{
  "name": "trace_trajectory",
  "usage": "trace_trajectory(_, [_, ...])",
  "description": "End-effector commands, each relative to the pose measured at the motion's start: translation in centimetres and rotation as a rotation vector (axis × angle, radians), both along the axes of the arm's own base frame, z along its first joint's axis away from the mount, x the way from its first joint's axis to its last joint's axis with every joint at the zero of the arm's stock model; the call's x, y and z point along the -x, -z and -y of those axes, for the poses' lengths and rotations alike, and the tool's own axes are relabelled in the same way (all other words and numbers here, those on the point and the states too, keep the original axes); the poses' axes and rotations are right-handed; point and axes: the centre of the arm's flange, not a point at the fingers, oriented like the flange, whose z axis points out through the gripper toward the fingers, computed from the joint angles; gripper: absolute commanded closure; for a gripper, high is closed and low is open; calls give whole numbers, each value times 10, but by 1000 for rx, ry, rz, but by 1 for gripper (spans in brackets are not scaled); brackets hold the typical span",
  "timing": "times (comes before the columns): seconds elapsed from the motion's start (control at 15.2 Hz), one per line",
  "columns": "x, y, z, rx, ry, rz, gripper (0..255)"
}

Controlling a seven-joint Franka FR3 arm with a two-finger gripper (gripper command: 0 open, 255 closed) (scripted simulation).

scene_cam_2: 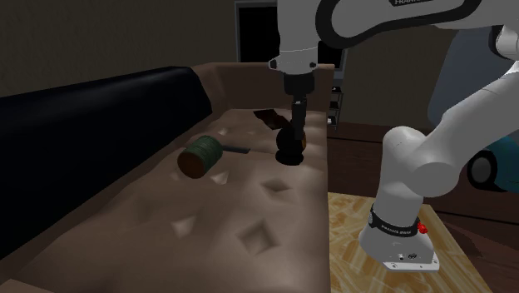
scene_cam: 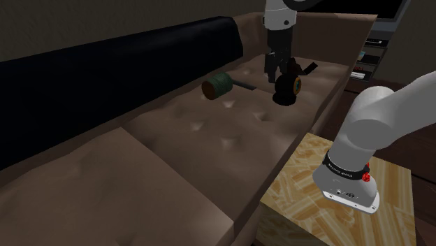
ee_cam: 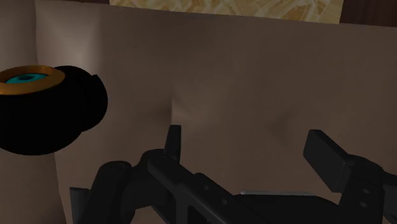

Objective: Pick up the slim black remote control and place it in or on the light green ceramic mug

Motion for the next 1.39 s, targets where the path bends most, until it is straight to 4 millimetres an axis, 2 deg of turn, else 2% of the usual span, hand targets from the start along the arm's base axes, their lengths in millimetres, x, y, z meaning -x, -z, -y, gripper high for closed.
trace_trajectory(0.0, [0, 0, 0, 0, 0, 0, 0])
trace_trajectory(1.32, [-191, 100, 172, -52, 25, -59, 0])
